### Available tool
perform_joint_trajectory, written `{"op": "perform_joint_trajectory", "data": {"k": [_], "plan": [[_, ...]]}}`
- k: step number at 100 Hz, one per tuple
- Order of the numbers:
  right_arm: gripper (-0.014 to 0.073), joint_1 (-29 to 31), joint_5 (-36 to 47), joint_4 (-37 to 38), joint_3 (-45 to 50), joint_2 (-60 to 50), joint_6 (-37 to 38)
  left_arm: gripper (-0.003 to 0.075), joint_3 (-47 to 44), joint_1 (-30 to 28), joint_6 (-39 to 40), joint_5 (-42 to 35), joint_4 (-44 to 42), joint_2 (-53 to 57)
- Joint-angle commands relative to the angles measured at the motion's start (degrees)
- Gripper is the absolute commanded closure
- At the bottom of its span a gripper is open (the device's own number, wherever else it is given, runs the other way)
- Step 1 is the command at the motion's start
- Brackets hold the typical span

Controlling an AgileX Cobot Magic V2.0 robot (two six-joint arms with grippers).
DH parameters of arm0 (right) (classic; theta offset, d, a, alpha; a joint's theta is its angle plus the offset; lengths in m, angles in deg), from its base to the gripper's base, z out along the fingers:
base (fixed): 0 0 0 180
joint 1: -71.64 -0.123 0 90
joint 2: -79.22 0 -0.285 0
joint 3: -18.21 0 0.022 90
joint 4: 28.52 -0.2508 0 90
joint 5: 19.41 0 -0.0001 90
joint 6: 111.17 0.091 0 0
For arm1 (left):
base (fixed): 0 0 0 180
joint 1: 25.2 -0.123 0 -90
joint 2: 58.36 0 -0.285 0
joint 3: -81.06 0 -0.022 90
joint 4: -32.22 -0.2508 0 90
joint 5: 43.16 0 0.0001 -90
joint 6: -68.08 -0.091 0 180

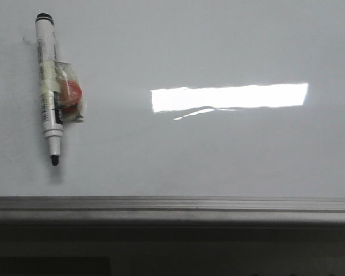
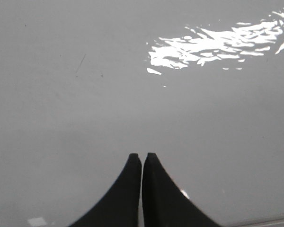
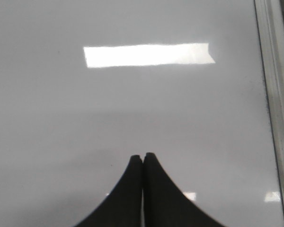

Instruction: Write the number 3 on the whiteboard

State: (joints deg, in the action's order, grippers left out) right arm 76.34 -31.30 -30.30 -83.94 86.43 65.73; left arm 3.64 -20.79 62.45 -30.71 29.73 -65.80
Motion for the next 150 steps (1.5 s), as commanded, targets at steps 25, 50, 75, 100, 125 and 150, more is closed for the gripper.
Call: {"op": "perform_joint_trajectory", "data": {"k": [25, 50, 75, 100, 125, 150], "plan": [[0.0658, 0.33, -1.14, -9.64, -3.52, 6.40, -0.49, 0.0741, 1.25, -0.18, 0.79, -3.47, 5.24, -4.16], [0.0658, 0.33, -8.89, -9.95, -12.88, 19.37, -0.49, 0.0741, 12.36, -0.18, 0.79, 1.85, 4.84, -16.13], [0.0658, -2.51, -4.70, -10.49, -15.41, 20.39, -0.49, 0.0739, 17.08, -0.18, 0.79, 3.46, 6.42, -21.15], [0.0658, -2.51, -6.67, -10.49, -15.34, 20.28, -0.49, 0.0502, 16.84, -0.18, 0.79, 1.20, 6.55, -21.30], [0.0658, -2.51, -6.94, -10.49, -15.34, 20.28, -0.49, 0.0446, 15.53, 0.19, 0.27, -7.56, 11.59, -21.30], [0.0658, -2.51, -6.33, -10.49, -15.34, 20.28, -0.49, 0.0318, 16.49, 13.27, -3.99, -7.47, 12.76, -21.30]]}}
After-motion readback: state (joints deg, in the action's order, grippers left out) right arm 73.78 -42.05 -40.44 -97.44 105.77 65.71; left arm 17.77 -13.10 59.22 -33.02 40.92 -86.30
